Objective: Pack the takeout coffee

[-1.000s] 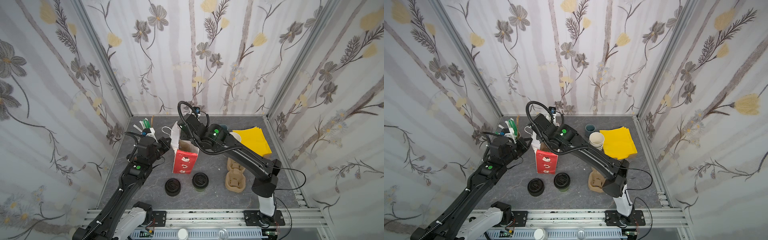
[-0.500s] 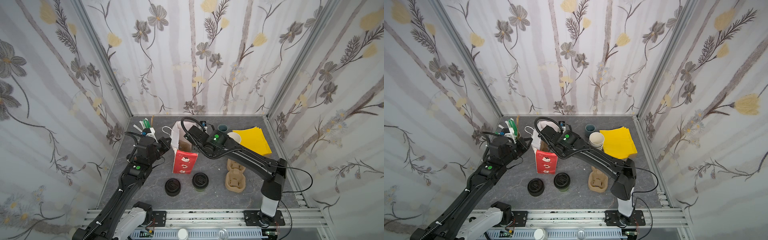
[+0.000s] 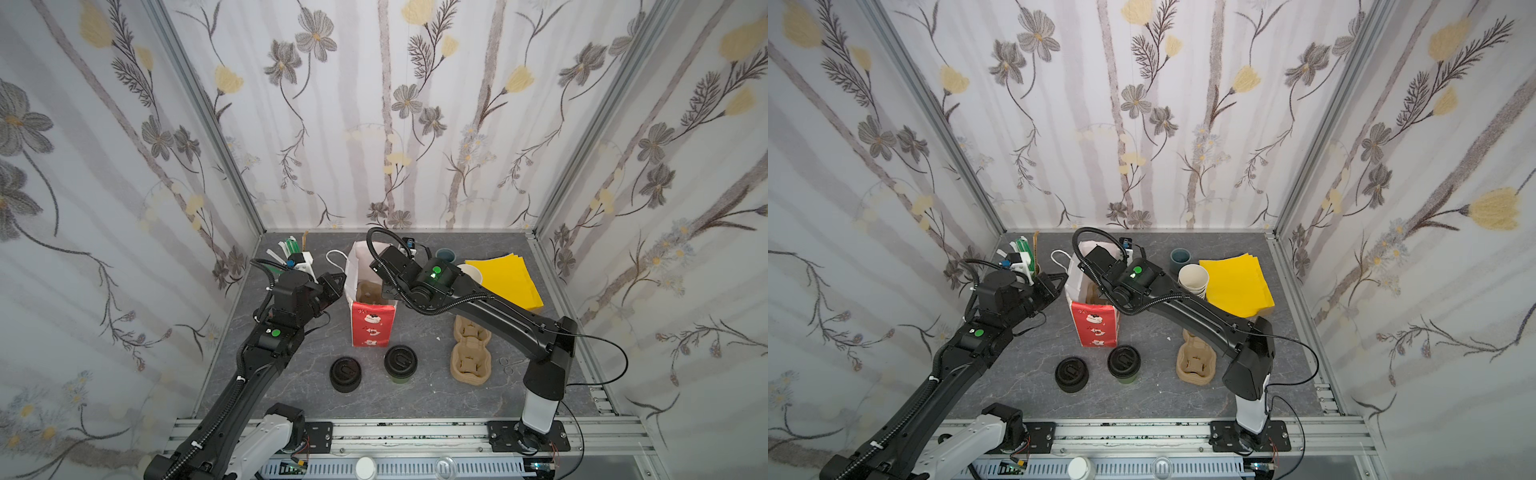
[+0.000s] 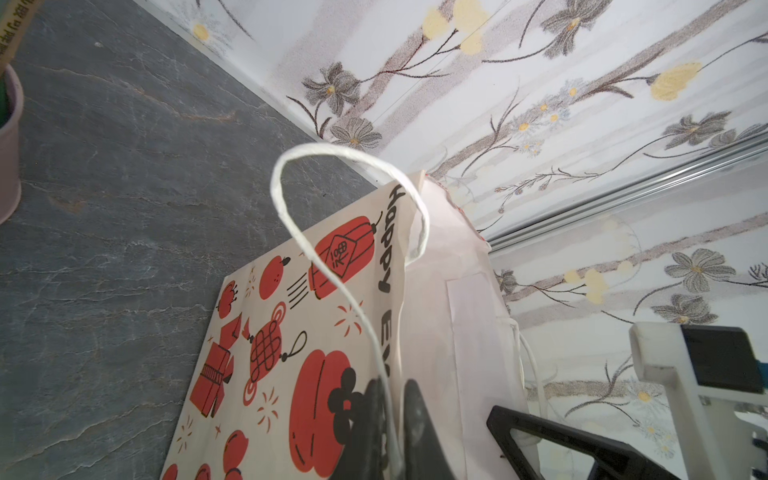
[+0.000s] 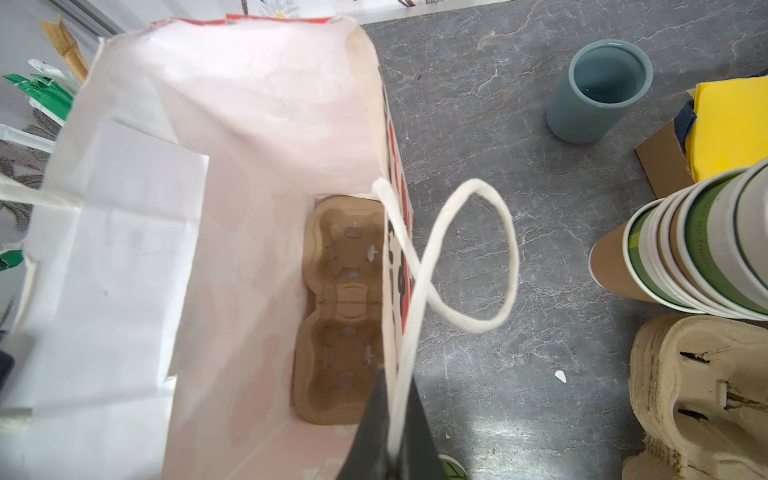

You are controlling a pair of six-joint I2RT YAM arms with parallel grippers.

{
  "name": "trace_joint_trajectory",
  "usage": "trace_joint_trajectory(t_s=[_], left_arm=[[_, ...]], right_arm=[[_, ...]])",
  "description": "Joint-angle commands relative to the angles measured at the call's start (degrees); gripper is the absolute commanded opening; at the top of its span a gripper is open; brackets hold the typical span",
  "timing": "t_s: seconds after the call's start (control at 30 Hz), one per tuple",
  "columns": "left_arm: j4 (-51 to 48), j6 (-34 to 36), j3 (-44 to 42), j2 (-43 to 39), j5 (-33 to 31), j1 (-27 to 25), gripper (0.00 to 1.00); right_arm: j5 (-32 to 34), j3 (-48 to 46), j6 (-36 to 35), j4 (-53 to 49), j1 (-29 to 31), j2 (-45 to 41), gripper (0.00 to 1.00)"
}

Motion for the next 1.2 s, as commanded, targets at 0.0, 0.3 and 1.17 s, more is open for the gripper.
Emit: trace_joint_trajectory(t_s=[0.0, 0.3, 1.17], left_arm=[[0.9, 1.2, 0.5, 0.0, 1.0, 0.0, 0.26], [0.8, 1.2, -0.2, -0.4, 0.6, 0.0, 0.46], [0.7, 7.3, -1.9, -10.7, -7.0, 0.1, 0.81]], right_arm=[[1.1, 0.8, -0.4, 2.0, 0.0, -0.6, 0.0], [0.5, 0.6, -0.1, 0.6, -0.6, 0.3, 0.02], [1.0, -35.2, -12.2, 30.4, 4.2, -35.9, 0.52]])
